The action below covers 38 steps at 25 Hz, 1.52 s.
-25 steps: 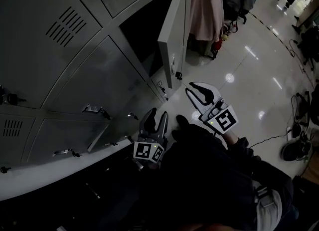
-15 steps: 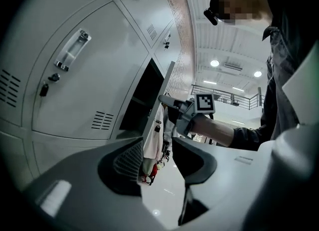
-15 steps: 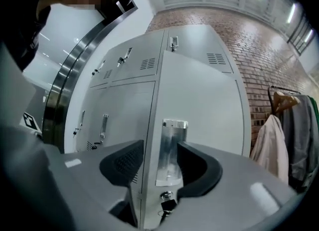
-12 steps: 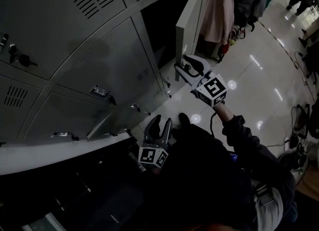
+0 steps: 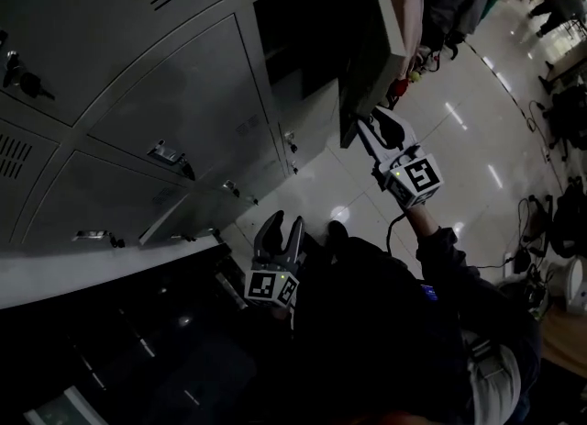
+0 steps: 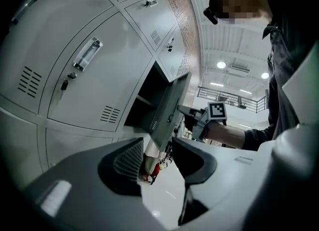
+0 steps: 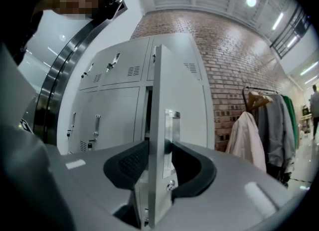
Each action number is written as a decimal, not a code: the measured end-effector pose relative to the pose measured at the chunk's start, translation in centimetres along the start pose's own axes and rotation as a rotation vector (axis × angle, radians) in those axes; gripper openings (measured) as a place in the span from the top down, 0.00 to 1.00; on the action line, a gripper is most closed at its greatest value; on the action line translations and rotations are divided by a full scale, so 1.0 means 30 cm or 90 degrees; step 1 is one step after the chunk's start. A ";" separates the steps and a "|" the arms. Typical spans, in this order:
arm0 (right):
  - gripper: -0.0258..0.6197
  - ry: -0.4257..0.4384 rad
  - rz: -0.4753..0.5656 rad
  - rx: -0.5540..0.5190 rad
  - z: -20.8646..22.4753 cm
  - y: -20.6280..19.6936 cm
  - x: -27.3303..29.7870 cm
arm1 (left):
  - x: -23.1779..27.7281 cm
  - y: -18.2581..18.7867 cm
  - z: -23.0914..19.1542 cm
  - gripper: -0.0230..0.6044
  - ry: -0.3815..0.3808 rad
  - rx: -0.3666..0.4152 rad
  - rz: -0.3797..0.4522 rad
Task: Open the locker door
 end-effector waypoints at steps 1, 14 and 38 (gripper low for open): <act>0.76 -0.015 0.002 -0.005 0.014 0.006 -0.033 | 0.004 -0.008 0.010 0.67 0.000 -0.002 0.000; 0.93 0.088 -0.031 0.036 0.004 0.031 -0.429 | 0.076 -0.149 0.340 0.67 0.035 0.016 0.005; 0.96 0.406 -0.050 0.115 -0.065 0.040 -0.878 | -0.179 -0.357 0.953 0.67 0.288 0.070 0.073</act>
Point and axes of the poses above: the fingertips, and each gripper's own axes: x forward along the fingers, z to its right, y out of its top, the point moved 9 cm from there along -x, backward along the fingers, and after that the axes turned 10 degrees about z, right-handed, at the moved point
